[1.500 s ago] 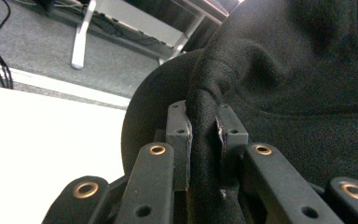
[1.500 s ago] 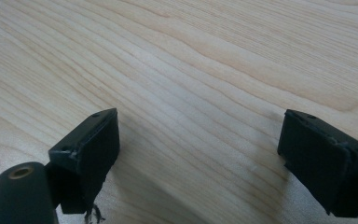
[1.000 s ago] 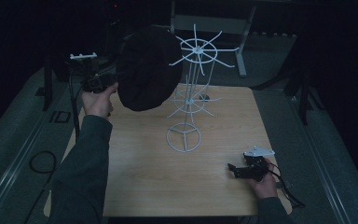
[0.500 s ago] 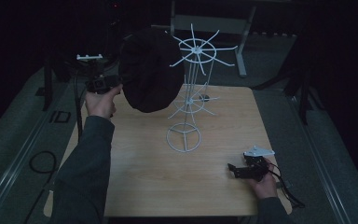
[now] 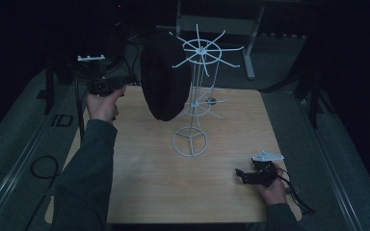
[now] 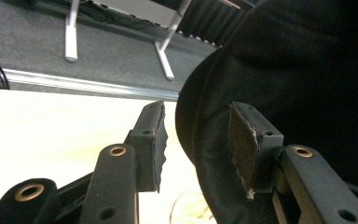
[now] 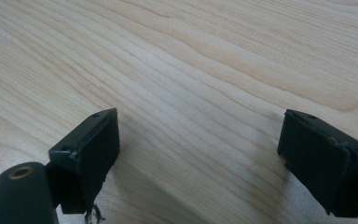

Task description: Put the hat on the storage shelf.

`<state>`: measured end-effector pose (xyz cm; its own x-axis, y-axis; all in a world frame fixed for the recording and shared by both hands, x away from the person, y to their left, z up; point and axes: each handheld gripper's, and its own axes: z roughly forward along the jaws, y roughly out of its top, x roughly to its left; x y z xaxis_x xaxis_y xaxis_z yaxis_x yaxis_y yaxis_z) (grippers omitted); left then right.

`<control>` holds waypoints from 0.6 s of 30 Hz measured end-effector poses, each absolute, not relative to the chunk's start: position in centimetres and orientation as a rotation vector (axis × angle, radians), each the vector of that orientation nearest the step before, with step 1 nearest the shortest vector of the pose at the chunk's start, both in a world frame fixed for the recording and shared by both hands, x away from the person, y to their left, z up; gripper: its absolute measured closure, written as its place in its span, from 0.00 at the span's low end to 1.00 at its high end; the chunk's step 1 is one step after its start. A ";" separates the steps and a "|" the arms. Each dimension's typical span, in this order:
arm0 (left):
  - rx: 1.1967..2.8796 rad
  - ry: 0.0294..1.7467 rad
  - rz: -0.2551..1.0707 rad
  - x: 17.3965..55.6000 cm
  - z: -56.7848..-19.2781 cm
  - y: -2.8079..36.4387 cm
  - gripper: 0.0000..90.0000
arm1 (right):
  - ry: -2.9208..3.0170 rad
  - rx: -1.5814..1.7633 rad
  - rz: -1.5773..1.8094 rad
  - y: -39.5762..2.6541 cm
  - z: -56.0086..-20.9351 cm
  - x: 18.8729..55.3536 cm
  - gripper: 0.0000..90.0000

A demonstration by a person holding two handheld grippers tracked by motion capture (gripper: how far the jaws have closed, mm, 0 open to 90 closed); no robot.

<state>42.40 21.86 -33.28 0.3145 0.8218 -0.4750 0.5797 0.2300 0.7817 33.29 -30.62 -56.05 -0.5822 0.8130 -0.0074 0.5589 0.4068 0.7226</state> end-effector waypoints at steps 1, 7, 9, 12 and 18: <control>1.457 1.369 0.272 42.4 -33.3 21.8 0.63 | 2.310 1.182 0.982 -30.6 -56.1 33.3 0.14; 1.481 1.370 0.298 42.3 -33.4 21.9 0.62 | 2.310 1.182 0.982 -30.6 -56.1 33.3 0.14; 1.491 1.370 0.313 42.2 -33.4 21.8 0.62 | 2.310 1.182 0.982 -30.6 -56.1 33.3 0.14; 1.508 1.371 0.336 42.1 -33.4 21.8 0.61 | 2.310 1.182 0.982 -30.6 -56.1 33.3 0.14; 1.548 1.367 0.389 41.5 -33.2 21.8 0.60 | 2.310 1.182 0.982 -30.6 -56.1 33.3 0.14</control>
